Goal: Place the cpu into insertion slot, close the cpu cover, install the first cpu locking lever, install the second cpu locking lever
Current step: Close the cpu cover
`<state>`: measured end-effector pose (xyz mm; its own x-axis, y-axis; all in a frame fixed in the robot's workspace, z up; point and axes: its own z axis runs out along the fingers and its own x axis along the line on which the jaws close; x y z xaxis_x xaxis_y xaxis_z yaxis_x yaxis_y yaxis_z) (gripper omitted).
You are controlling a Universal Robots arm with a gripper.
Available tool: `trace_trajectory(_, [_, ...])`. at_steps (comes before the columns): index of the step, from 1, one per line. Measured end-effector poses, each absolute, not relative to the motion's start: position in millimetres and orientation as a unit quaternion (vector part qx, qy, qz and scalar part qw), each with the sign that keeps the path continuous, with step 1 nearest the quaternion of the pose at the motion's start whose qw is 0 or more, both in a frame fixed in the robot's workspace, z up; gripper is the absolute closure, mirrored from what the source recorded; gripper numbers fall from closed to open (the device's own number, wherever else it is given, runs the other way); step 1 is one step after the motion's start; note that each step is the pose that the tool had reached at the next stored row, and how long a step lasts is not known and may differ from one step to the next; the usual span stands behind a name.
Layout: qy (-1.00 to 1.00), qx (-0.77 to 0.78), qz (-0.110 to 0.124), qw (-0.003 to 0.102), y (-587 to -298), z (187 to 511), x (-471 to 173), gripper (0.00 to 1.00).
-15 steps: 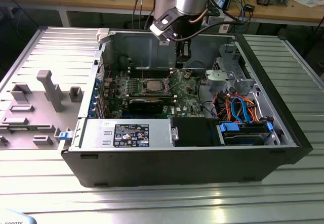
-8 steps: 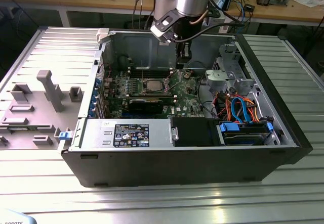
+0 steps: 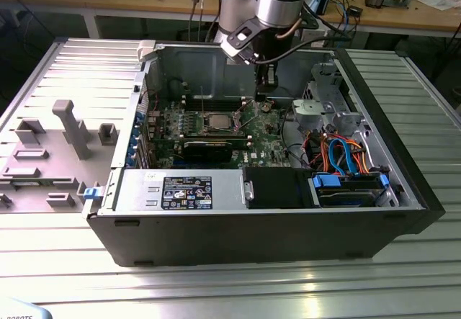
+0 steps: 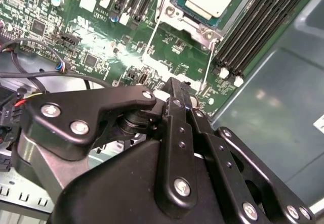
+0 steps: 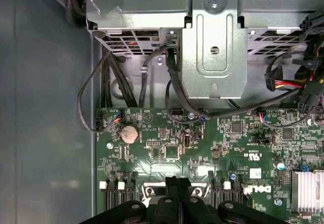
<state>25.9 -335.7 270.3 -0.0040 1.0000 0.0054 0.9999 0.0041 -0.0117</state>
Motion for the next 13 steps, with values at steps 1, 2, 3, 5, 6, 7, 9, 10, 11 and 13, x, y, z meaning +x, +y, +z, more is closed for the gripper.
trace_trajectory(1, [-0.708,-0.706,0.002,0.006,-335.7,269.5,27.6,0.89])
trace_trajectory(2, [-0.709,-0.706,0.002,0.006,-335.7,268.7,29.4,0.89])
trace_trajectory(3, [-0.709,-0.706,0.002,0.006,-335.7,267.9,30.8,0.89])
trace_trajectory(5, [-0.709,-0.706,0.003,0.005,-335.6,266.7,35.0,0.89])
trace_trajectory(6, [-0.709,-0.706,0.005,0.003,-335.6,266.5,36.6,0.89])
trace_trajectory(7, [-0.708,-0.706,0.006,0.002,-335.6,265.6,38.5,0.89])
trace_trajectory(9, [-0.708,-0.706,0.007,0.001,-335.6,264.7,39.0,0.89])
trace_trajectory(10, [-0.708,-0.706,0.007,0.001,-335.6,264.7,39.0,0.89])
trace_trajectory(11, [-0.708,-0.706,0.007,0.001,-335.6,264.5,39.0,0.89])
trace_trajectory(13, [-0.708,-0.706,0.007,0.001,-335.6,264.5,39.1,0.89])
